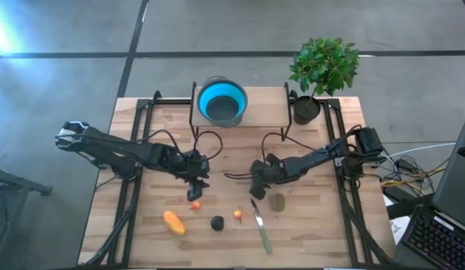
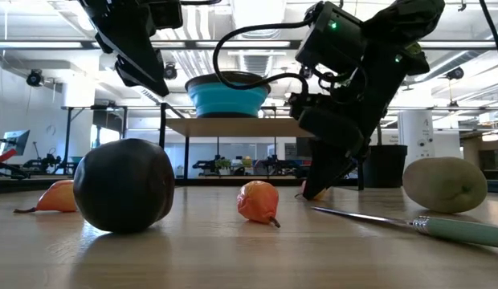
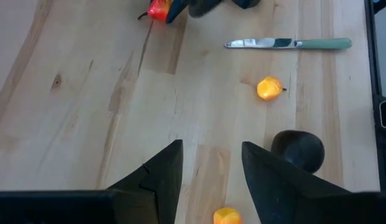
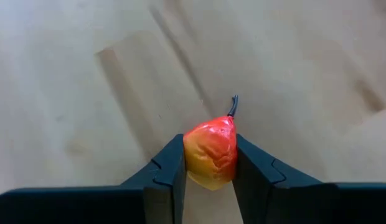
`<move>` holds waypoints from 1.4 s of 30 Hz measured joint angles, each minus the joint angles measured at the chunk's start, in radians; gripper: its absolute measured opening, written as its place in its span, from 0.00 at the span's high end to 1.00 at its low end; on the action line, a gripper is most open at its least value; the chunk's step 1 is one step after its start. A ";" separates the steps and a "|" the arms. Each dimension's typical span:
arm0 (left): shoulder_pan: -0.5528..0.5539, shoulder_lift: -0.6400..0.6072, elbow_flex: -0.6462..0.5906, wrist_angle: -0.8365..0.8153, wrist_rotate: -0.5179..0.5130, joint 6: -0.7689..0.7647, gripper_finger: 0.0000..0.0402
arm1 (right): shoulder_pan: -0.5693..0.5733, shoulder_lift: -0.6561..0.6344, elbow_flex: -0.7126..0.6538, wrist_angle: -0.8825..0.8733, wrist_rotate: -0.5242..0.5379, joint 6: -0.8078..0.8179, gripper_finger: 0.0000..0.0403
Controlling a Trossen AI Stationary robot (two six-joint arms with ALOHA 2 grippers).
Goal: Pick & Place Fruit
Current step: Put the top orange pear into the blue strainer bowl
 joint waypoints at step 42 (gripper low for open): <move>-0.017 -0.268 0.000 -0.184 -0.060 0.194 0.71 | 0.019 -0.020 0.506 -0.071 -0.022 -0.304 0.77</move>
